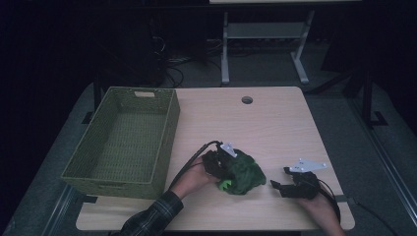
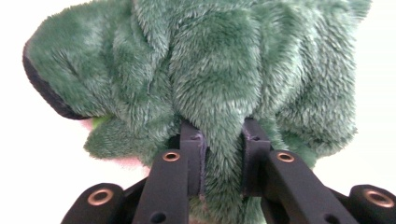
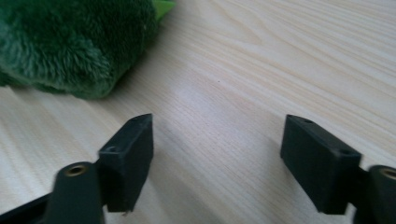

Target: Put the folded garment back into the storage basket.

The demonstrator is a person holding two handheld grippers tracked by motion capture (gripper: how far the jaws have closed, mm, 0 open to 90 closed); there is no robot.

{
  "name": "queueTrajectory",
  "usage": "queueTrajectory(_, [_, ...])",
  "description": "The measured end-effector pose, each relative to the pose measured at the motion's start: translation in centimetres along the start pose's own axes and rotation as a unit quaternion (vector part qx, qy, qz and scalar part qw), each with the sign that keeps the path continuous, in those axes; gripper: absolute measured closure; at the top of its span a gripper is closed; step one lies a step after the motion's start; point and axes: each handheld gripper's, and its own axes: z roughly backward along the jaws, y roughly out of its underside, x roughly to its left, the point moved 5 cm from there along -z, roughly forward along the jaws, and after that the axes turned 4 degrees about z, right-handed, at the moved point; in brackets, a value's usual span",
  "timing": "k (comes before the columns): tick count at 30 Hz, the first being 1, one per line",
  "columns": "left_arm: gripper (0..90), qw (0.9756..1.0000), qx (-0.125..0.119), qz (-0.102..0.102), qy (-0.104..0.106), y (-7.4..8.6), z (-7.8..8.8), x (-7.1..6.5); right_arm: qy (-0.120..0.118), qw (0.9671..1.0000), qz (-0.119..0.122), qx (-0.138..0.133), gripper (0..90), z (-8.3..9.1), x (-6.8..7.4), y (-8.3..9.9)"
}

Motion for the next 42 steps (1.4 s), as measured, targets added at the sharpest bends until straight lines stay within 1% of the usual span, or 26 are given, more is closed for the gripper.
queueTrajectory(1, [77.7,1.0,0.002,-0.002,-0.001,0.0,0.2,-0.1,0.004,1.0,0.003,0.003,22.3,-0.1,0.0,0.0])
queueTrajectory(2, [78.0,1.0,-0.001,-0.005,-0.007,-0.2,0.5,-0.1,0.008,1.0,0.003,0.004,20.0,-0.1,0.0,0.0])
queueTrajectory(3, [78.4,1.0,-0.003,0.0,-0.007,-0.2,0.7,-0.2,0.009,0.9999,0.001,0.008,18.6,-0.2,-0.1,-0.1])
queueTrajectory(5, [78.8,0.9999,-0.009,-0.002,-0.006,-0.4,1.4,-0.3,0.009,0.9999,0.002,0.008,18.4,-0.2,-0.1,-0.1])
queueTrajectory(6, [78.8,0.9999,-0.01,0.003,-0.002,-0.5,1.7,-0.4,0.009,0.9999,0.002,0.008,18.3,-0.2,-0.1,-0.1])
queueTrajectory(7, [78.9,0.9999,-0.011,-0.002,-0.005,-0.5,2.0,-0.4,0.009,0.9999,0.002,0.008,18.2,-0.2,-0.1,-0.1])
queueTrajectory(8, [79.0,0.9998,-0.016,0.003,-0.007,-0.6,2.3,-0.5,0.008,0.9999,0.002,0.008,18.2,-0.2,-0.1,-0.1])
queueTrajectory(9, [78.9,0.9998,-0.02,0.002,-0.008,-0.7,2.8,-0.5,0.008,0.9999,0.002,0.008,18.2,-0.2,-0.1,-0.1])
queueTrajectory(10, [78.9,0.9997,-0.024,0.006,-0.01,-0.8,3.2,-0.5,0.008,0.9999,0.002,0.008,18.2,-0.2,-0.1,-0.1])
queueTrajectory(13, [78.9,0.9996,-0.024,0.004,-0.017,-1.0,4.8,-0.5,0.009,0.9999,0.002,0.008,18.1,-0.2,-0.1,-0.1])
queueTrajectory(16, [78.8,0.9991,-0.031,0.012,-0.027,-1.2,6.5,-0.3,0.009,0.9999,0.002,0.008,18.1,-0.2,-0.1,-0.1])
queueTrajectory(19, [78.7,0.9988,-0.032,0.017,-0.033,-1.2,8.1,-0.1,0.009,0.9999,0.002,0.008,18.1,-0.2,-0.1,-0.1])
queueTrajectory(20, [78.7,0.9986,-0.035,0.022,-0.033,-1.2,8.7,0.1,0.008,0.9999,0.002,0.008,18.1,-0.2,-0.1,-0.1])
queueTrajectory(23, [78.7,0.9981,-0.036,0.025,-0.043,-1.1,10.2,0.5,0.009,0.9999,0.002,0.008,18.1,-0.2,-0.1,-0.1])
queueTrajectory(26, [78.6,0.9974,-0.042,0.034,-0.049,-1.0,12.0,1.0,0.008,0.9999,0.002,0.008,18.1,-0.2,-0.1,-0.1])
queueTrajectory(29, [78.6,0.9962,-0.043,0.04,-0.065,-0.7,14.0,1.7,0.008,0.9999,0.001,0.008,18.0,-0.2,-0.1,-0.1])
queueTrajectory(32, [78.6,0.9947,-0.05,0.049,-0.076,-0.2,16.0,2.3,0.009,0.9999,0.002,0.007,18.1,-0.2,-0.1,-0.1])
queueTrajectory(33, [78.5,0.9938,-0.053,0.054,-0.081,-0.1,16.6,2.5,0.009,0.9999,0.001,0.008,18.0,-0.2,-0.1,-0.1])
queueTrajectory(37, [78.5,0.991,-0.059,0.065,-0.101,0.9,19.1,3.5,0.009,0.9999,0.001,0.008,18.1,-0.2,-0.1,-0.1])
queueTrajectory(39, [78.5,0.9886,-0.068,0.076,-0.111,1.6,20.5,4.1,0.009,0.9999,0.001,0.008,18.1,-0.2,-0.1,-0.1])
queueTrajectory(42, [78.4,0.9848,-0.074,0.091,-0.128,2.7,22.4,4.9,0.009,0.9999,0.001,0.008,18.1,-0.2,-0.1,-0.1])
